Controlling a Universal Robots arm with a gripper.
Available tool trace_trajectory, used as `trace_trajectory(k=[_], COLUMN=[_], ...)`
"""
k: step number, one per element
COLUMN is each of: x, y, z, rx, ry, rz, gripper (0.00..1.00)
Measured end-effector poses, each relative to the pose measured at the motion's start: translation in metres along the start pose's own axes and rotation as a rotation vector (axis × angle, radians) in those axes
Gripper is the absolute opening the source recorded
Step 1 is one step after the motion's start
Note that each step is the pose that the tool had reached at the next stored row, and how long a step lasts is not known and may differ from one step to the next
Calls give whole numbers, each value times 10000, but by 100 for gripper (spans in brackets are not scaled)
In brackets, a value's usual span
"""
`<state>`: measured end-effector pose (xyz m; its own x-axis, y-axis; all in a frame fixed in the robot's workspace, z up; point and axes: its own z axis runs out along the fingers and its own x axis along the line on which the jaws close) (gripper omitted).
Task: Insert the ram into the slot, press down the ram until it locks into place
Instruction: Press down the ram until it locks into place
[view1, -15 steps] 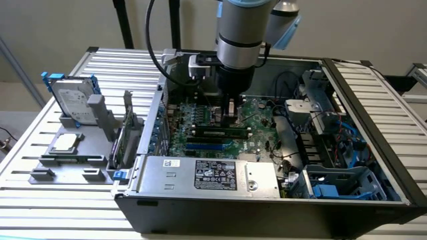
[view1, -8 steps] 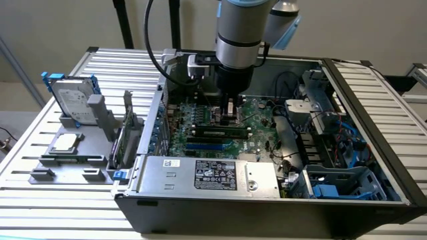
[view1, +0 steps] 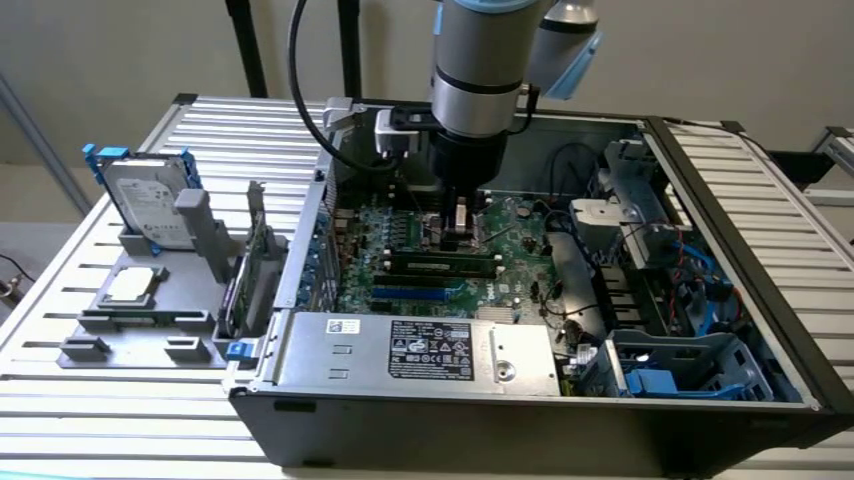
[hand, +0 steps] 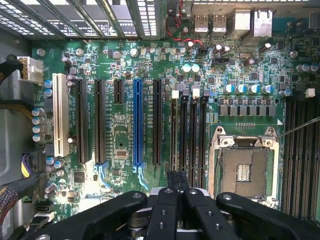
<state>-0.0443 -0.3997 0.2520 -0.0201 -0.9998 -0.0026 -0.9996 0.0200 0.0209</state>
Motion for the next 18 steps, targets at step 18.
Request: trace_trajectory(k=[18], x=[-58], y=[-3], z=[154], rx=[2], ry=[92], rz=[2], gripper=[11])
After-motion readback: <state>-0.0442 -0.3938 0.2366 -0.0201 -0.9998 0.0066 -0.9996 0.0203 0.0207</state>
